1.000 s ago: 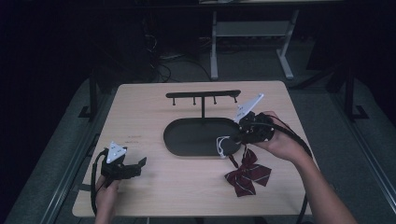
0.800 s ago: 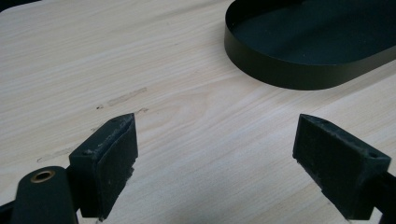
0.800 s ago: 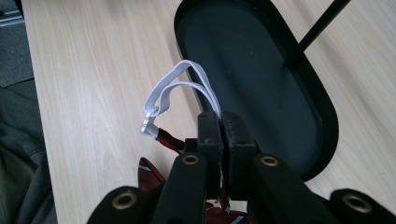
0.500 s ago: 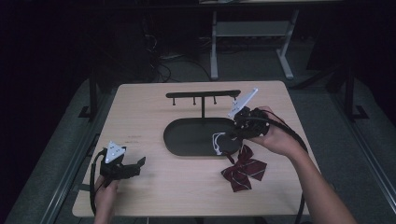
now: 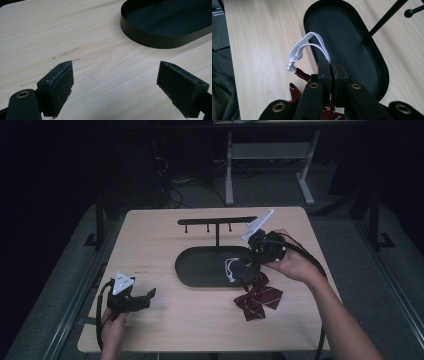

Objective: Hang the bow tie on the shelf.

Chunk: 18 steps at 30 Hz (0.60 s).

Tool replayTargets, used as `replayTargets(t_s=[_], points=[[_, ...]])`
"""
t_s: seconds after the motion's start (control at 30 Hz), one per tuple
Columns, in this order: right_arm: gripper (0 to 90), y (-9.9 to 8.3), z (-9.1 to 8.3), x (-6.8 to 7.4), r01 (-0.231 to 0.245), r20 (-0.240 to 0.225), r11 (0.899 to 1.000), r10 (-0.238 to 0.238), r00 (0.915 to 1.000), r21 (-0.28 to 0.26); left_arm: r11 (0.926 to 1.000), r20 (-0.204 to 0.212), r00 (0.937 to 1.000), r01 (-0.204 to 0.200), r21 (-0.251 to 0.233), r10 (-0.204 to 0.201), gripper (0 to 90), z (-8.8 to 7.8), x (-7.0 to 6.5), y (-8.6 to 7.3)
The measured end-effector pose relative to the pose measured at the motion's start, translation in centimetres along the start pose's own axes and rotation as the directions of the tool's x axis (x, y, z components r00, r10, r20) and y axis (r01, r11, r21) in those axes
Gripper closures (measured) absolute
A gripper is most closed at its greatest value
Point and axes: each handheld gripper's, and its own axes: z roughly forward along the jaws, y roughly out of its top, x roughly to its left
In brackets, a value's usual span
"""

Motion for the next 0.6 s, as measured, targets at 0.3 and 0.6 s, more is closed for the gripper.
replayTargets(t_s=[0.3, 0.6], points=[[86.8, 0.9, -0.1, -0.3, 0.006, -0.004, 1.000, -0.006, 1.0000, 0.009, 1.0000, 0.001, 1.0000, 0.007, -0.004, -0.007, 13.5, 0.0, 0.0, 0.0], [86.8, 2.0, 0.0, -1.0, 0.021, -0.004, 1.000, -0.021, 0.9998, 0.019, 0.9999, -0.001, 0.9999, 0.010, -0.003, -0.010, 13.5, -0.1, 0.2, -0.1]])
